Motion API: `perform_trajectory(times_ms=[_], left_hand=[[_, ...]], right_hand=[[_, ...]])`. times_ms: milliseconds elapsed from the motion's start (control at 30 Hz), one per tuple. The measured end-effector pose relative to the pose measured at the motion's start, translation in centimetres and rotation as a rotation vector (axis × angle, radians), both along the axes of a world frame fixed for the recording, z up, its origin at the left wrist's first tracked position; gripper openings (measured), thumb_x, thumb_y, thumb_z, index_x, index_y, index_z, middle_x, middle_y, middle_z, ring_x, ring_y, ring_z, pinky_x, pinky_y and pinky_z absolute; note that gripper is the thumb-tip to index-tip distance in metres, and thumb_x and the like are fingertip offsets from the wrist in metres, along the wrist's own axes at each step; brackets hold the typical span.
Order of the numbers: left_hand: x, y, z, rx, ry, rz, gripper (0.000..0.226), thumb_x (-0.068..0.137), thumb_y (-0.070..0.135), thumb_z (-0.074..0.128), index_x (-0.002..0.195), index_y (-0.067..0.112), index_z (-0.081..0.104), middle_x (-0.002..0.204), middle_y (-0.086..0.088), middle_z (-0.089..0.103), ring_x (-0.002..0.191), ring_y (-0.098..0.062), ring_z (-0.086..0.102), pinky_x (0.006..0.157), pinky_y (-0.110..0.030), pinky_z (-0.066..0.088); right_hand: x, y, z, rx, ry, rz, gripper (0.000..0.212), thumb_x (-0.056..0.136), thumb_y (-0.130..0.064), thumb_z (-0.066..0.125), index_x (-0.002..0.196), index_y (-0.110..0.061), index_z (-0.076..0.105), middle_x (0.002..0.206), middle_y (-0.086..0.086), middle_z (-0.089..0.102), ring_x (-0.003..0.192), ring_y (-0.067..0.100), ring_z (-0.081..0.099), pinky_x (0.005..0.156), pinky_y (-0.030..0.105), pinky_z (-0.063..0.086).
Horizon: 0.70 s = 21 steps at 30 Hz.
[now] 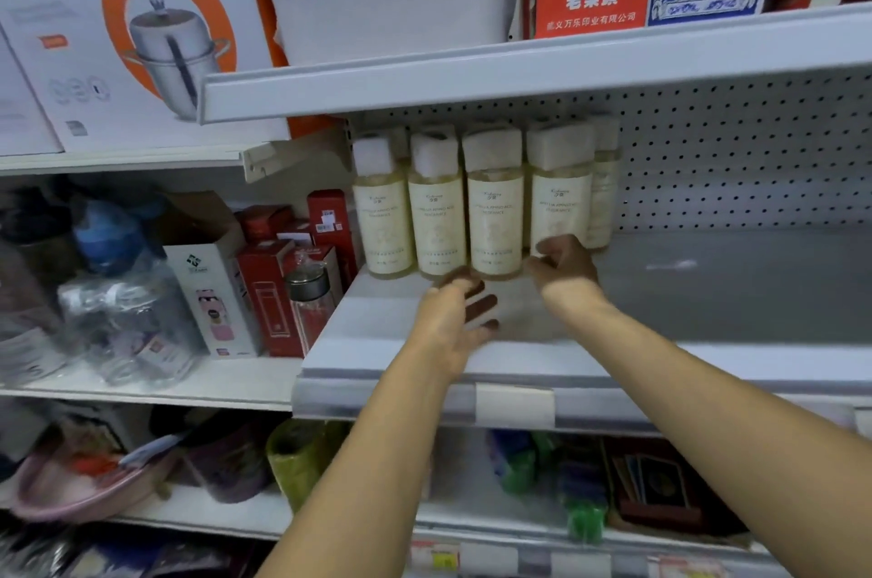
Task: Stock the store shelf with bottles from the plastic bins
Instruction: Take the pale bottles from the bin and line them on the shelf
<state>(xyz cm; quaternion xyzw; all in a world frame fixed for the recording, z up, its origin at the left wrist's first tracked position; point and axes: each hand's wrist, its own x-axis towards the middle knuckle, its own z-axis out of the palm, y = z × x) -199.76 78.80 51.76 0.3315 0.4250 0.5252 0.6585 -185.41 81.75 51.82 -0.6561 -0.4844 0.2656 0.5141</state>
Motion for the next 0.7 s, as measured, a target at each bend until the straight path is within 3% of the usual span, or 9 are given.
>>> perform_trajectory(times_ms=[67,200,333,500,567,700], left_hand=[[-2.5,-1.3,-0.1,0.013,-0.066,0.046,0.025,0.101,0.013,0.053,0.126,0.009,0.056,0.116,-0.013,0.065,0.106,-0.029,0.066,0.085,-0.048,0.057],[-7.3,-4.5,-0.3,0.049,-0.095,0.098,0.026,0.1,0.014,0.054,0.126,0.009,0.055,0.114,-0.013,0.066,0.105,-0.029,0.067,0.091,-0.048,0.056],[-12.1,-7.4,-1.2,0.081,-0.05,0.129,0.032,0.101,0.018,0.056,0.131,0.008,0.056,0.115,-0.012,0.069,0.104,-0.029,0.07,0.087,-0.043,0.059],[-17.8,-10.0,-4.3,0.04,-0.036,0.172,0.026,0.101,0.019,0.054,0.125,0.01,0.06,0.107,-0.011,0.071,0.095,-0.025,0.071,0.081,-0.039,0.061],[-19.7,-11.0,-6.3,-0.007,-0.029,0.182,0.022,0.101,0.018,0.054,0.12,0.01,0.063,0.101,-0.01,0.071,0.091,-0.026,0.071,0.08,-0.039,0.061],[-22.5,-12.6,-11.0,-0.129,-0.01,0.2,0.022,0.101,0.019,0.054,0.118,0.008,0.063,0.102,-0.012,0.07,0.09,-0.027,0.069,0.086,-0.044,0.059]], right_hand=[[-2.6,-1.5,0.3,0.039,0.074,0.045,0.022,0.094,-0.014,0.061,0.117,-0.014,0.057,0.116,0.008,0.064,0.104,0.027,0.062,0.093,0.039,0.052],[-8.2,-5.1,1.0,0.104,0.129,0.202,0.012,0.097,-0.008,0.055,0.106,-0.016,0.058,0.096,0.006,0.065,0.078,0.016,0.061,0.064,0.024,0.05],[-13.5,-8.6,0.7,0.124,0.117,0.309,0.017,0.096,-0.006,0.055,0.093,-0.022,0.058,0.081,0.003,0.063,0.064,0.014,0.061,0.056,0.025,0.047],[-19.2,-12.0,-2.3,0.07,0.154,0.412,0.014,0.096,-0.002,0.054,0.102,-0.01,0.063,0.076,0.007,0.065,0.056,0.007,0.059,0.05,0.018,0.048],[-21.0,-13.2,-4.4,0.023,0.161,0.439,0.013,0.096,-0.002,0.053,0.104,-0.006,0.063,0.076,0.01,0.065,0.058,0.013,0.059,0.049,0.02,0.048],[-23.7,-14.7,-9.7,-0.084,0.17,0.475,0.012,0.095,0.0,0.054,0.101,-0.006,0.062,0.072,0.011,0.063,0.054,0.013,0.057,0.046,0.023,0.045]])
